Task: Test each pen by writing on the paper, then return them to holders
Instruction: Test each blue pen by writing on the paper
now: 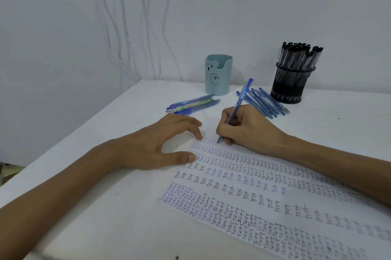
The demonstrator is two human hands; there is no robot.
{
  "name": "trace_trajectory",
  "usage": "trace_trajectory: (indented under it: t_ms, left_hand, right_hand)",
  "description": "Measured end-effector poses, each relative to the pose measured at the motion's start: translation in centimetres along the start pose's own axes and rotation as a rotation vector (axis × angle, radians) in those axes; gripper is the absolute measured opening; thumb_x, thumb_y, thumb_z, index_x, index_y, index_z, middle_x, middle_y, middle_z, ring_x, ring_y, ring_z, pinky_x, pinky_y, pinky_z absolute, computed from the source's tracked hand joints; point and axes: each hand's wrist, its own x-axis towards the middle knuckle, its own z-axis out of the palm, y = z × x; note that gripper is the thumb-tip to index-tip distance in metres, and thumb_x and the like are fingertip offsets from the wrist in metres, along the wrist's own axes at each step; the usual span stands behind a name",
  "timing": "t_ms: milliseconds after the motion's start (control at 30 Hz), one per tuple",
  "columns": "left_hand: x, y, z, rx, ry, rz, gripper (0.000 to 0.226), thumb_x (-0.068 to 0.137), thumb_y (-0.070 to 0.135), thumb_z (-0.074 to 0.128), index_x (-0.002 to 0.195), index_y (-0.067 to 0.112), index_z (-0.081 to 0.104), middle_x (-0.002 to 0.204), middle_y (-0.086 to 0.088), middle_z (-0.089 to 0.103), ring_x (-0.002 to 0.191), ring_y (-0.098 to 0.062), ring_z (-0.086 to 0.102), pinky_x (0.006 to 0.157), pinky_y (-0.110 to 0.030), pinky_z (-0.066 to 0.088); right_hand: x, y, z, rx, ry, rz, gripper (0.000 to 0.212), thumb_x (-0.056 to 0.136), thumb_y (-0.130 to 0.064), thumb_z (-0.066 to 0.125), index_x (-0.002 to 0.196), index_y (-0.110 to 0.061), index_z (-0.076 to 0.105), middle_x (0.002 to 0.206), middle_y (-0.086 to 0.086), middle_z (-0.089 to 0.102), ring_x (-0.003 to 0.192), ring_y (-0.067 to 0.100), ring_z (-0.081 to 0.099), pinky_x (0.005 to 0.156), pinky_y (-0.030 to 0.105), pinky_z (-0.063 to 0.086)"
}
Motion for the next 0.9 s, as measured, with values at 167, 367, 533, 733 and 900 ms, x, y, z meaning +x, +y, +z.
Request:
trace_trajectory:
  t_ms: [167, 367, 533, 733, 900]
  left_hand:
    - [0.0, -0.2, 0.1, -0.008, -0.006, -0.001, 0.042, 0.096, 0.047, 0.066, 0.135, 0.033, 0.057, 0.153, 0.019, 0.042, 0.151, -0.009, 0.029, 0.118, -0.016, 0.024]
    - [0.1, -0.4, 0.1, -0.001, -0.003, 0.002, 0.041, 0.096, 0.049, 0.066, 0.134, 0.035, 0.057, 0.152, 0.021, 0.042, 0.150, -0.008, 0.030, 0.118, -0.014, 0.024]
    - [0.1, -0.8, 0.3, 0.008, 0.030, 0.015, 0.041, 0.095, 0.060, 0.063, 0.131, 0.044, 0.055, 0.151, 0.023, 0.043, 0.148, -0.011, 0.034, 0.117, -0.022, 0.029]
    - [0.0, -0.5, 0.1, -0.005, -0.003, 0.012, 0.041, 0.096, 0.049, 0.066, 0.134, 0.036, 0.057, 0.152, 0.021, 0.043, 0.151, -0.012, 0.030, 0.119, -0.021, 0.026]
    - [0.2, -1.0, 0.3, 0.010, 0.024, 0.021, 0.040, 0.095, 0.059, 0.063, 0.131, 0.046, 0.054, 0.152, 0.024, 0.042, 0.149, -0.011, 0.032, 0.118, -0.021, 0.028]
  right_hand:
    - [-0.1, -0.1, 0.0, -0.015, 0.025, 0.002, 0.015, 0.087, -0.008, 0.068, 0.073, -0.004, 0.065, 0.061, 0.011, 0.067, 0.046, 0.009, 0.045, 0.047, 0.016, 0.037]
    - [-0.1, -0.3, 0.1, -0.049, 0.031, 0.021, 0.015, 0.086, -0.010, 0.067, 0.072, -0.005, 0.064, 0.060, 0.008, 0.066, 0.044, 0.007, 0.045, 0.047, 0.016, 0.037]
    - [0.5, -0.4, -0.2, 0.309, 0.144, 0.151, 0.024, 0.095, -0.007, 0.060, 0.071, -0.009, 0.058, 0.059, 0.009, 0.059, 0.044, 0.014, 0.039, 0.041, 0.021, 0.028]
    - [1.2, -0.2, -0.5, 0.560, 0.165, 0.214, 0.040, 0.105, -0.036, 0.050, 0.081, -0.010, 0.068, 0.067, 0.009, 0.065, 0.051, 0.015, 0.052, 0.047, 0.022, 0.036]
    - [1.0, 0.4, -0.6, 0.482, 0.150, 0.107, 0.028, 0.104, -0.031, 0.054, 0.093, -0.007, 0.064, 0.070, 0.013, 0.063, 0.052, 0.019, 0.050, 0.046, 0.023, 0.035]
